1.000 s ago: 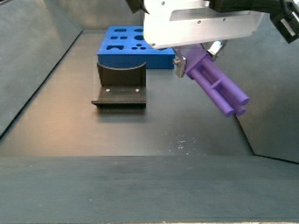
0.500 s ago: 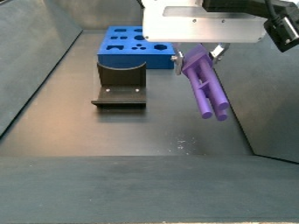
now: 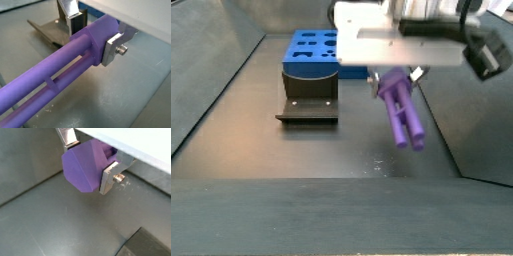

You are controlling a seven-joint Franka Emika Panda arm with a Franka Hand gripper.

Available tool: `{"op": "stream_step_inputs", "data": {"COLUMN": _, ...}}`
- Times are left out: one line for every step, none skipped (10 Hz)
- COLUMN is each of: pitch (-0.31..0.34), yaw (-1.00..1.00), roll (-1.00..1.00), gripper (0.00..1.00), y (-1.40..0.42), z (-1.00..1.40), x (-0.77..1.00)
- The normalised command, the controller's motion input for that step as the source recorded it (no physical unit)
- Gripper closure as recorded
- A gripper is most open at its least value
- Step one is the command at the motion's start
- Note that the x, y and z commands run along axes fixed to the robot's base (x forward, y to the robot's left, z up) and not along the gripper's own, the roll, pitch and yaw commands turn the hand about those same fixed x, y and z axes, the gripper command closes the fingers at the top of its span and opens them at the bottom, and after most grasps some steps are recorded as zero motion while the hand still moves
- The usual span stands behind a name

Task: Pick up the 3 prong object. Move up. Rotate the 3 prong object. Place the 3 prong object on the fixture. Regrasp the 3 prong object. Move to above the board. Insert the 3 prong object.
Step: Rotate the 3 prong object.

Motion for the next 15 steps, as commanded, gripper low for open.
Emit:
{"op": "stream_step_inputs", "data": {"pitch": -0.018, "yaw": 0.02, "roll": 0.00, "gripper": 1.00, "y": 0.00, "z": -1.00, "x": 0.03}}
{"op": "stream_step_inputs", "data": {"pitch": -0.018, "yaw": 0.01, "roll": 0.00, "gripper": 1.00, "y": 0.00, "z": -1.00, "x": 0.04}}
{"op": "stream_step_inputs", "data": {"pitch": -0.012, "yaw": 0.01, "roll": -0.01, "gripper": 1.00, "y": 0.01, "z": -0.89, "x": 0.05}}
{"op": "stream_step_inputs", "data": {"pitch": -0.012, "yaw": 0.00, "roll": -0.01, "gripper": 1.00, "y": 0.01, "z": -0.69, "x": 0.05}}
{"op": "stream_step_inputs", "data": {"pitch": -0.014, "yaw": 0.00, "roll": -0.01, "gripper": 1.00, "y": 0.01, "z": -0.54, "x": 0.04}}
{"op": "stream_step_inputs", "data": {"pitch": -0.017, "yaw": 0.00, "roll": -0.01, "gripper": 1.00, "y": 0.01, "z": -0.39, "x": 0.04}}
{"op": "stream_step_inputs", "data": {"pitch": -0.021, "yaw": 0.00, "roll": -0.01, "gripper": 1.00, "y": 0.01, "z": -0.25, "x": 0.04}}
{"op": "stream_step_inputs", "data": {"pitch": 0.000, "yaw": 0.00, "roll": 0.00, "gripper": 0.00, "y": 0.00, "z": 0.00, "x": 0.00}}
{"op": "stream_step_inputs", "data": {"pitch": 0.000, "yaw": 0.00, "roll": 0.00, "gripper": 0.00, "y": 0.00, "z": 1.00, "x": 0.00}}
{"op": "stream_step_inputs", "data": {"pitch": 0.017, "yaw": 0.00, "roll": 0.00, "gripper": 0.00, "y": 0.00, "z": 1.00, "x": -0.01}}
{"op": "stream_step_inputs", "data": {"pitch": 0.027, "yaw": 0.00, "roll": -0.01, "gripper": 0.00, "y": 0.00, "z": 1.00, "x": -0.02}}
{"op": "stream_step_inputs", "data": {"pitch": 0.050, "yaw": 0.00, "roll": -0.01, "gripper": 0.00, "y": 0.00, "z": 1.00, "x": -0.01}}
{"op": "stream_step_inputs", "data": {"pitch": 0.057, "yaw": 0.00, "roll": -0.02, "gripper": 0.00, "y": 0.00, "z": 1.00, "x": -0.01}}
{"op": "stream_step_inputs", "data": {"pitch": 0.057, "yaw": 0.00, "roll": -0.01, "gripper": 0.00, "y": 0.00, "z": 1.00, "x": -0.02}}
{"op": "stream_step_inputs", "data": {"pitch": 0.057, "yaw": 0.00, "roll": -0.01, "gripper": 0.00, "y": 0.00, "z": 1.00, "x": -0.02}}
